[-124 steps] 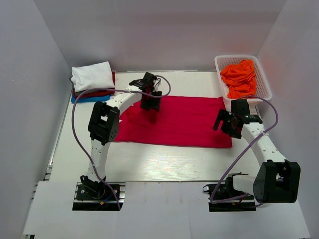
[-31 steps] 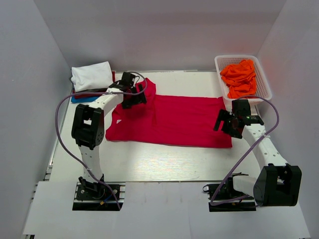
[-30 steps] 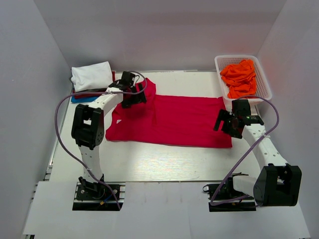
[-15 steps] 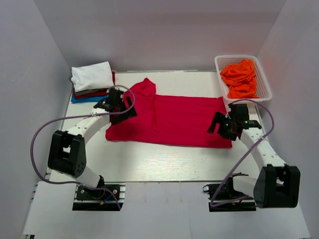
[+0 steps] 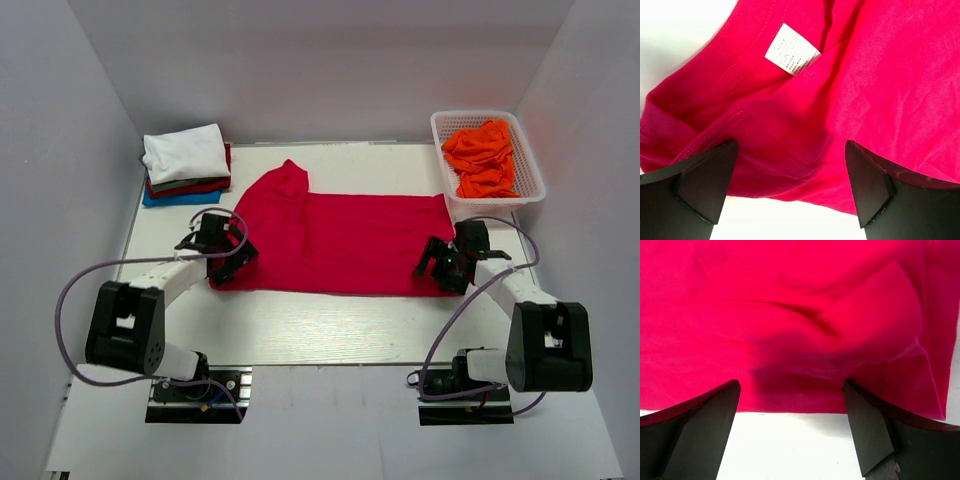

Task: Fold and stack the t-shirts
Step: Grap the side of the flattened tshirt furthest away from the robot with both arms

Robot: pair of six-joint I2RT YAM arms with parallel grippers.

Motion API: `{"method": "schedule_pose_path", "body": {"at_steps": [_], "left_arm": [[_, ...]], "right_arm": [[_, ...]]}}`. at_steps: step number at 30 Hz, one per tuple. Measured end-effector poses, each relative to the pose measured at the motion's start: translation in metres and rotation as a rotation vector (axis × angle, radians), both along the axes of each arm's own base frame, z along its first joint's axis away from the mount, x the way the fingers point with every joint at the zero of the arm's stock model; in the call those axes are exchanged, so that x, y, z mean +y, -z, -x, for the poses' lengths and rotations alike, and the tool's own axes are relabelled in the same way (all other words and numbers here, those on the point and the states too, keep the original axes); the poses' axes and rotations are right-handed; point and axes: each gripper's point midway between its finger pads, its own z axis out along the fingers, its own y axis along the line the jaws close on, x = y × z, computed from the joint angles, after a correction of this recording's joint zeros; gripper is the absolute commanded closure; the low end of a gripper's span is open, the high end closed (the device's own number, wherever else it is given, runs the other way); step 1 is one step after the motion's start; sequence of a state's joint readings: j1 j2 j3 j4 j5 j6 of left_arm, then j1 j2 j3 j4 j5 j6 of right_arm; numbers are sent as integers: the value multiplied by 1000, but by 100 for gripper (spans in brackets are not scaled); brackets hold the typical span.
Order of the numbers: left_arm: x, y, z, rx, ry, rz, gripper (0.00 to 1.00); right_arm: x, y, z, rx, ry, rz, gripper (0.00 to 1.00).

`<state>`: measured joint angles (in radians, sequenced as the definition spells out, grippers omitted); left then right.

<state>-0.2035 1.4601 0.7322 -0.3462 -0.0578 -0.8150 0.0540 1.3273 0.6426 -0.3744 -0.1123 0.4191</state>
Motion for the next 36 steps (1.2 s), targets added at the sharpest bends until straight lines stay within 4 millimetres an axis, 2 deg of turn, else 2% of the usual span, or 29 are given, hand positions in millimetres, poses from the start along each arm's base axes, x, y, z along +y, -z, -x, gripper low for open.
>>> {"method": "schedule_pose_path", "body": {"at_steps": [5, 10, 12, 14, 16, 18, 21, 23, 26, 28, 30, 33, 36], "left_arm": [[4, -2, 48, 28, -52, 61, 0], [6, -5, 117, 164, -64, 88, 0], [4, -17, 125, 152, -52, 105, 0], [3, -36, 119, 120, -39, 107, 0], [2, -63, 96, 53, -25, 94, 0], [0, -87, 63, -14, -11, 67, 0], [-1, -103, 8, -35, 13, -2, 0], [-5, -108, -36, -49, 38, -49, 0], [-10, -97, -97, -52, 92, -117, 5], [-14, -85, -129, -46, 129, -155, 18], [-17, -72, -157, -38, 159, -186, 26], [-19, -56, -189, -36, 197, -226, 39], [-18, -40, -207, -24, 225, -266, 48]], "right_arm": [[1, -2, 8, -73, 27, -18, 10], [6, -5, 30, -67, 29, -52, 10], [6, -9, 40, -56, 19, -50, 10], [5, -21, 44, -77, 3, -38, 10], [3, -43, 35, -121, -12, -18, 10], [0, -75, 14, -201, -24, 6, 10], [-3, -120, -21, -317, -40, 41, 10], [-5, -135, -39, -347, -51, 62, 10], [-8, -133, -59, -324, -67, 97, 10], [-8, -127, -71, -294, -78, 115, 10], [-9, -120, -82, -266, -86, 136, 10], [-9, -117, -100, -250, -94, 160, 10], [-7, -117, -119, -254, -103, 179, 10]]}}
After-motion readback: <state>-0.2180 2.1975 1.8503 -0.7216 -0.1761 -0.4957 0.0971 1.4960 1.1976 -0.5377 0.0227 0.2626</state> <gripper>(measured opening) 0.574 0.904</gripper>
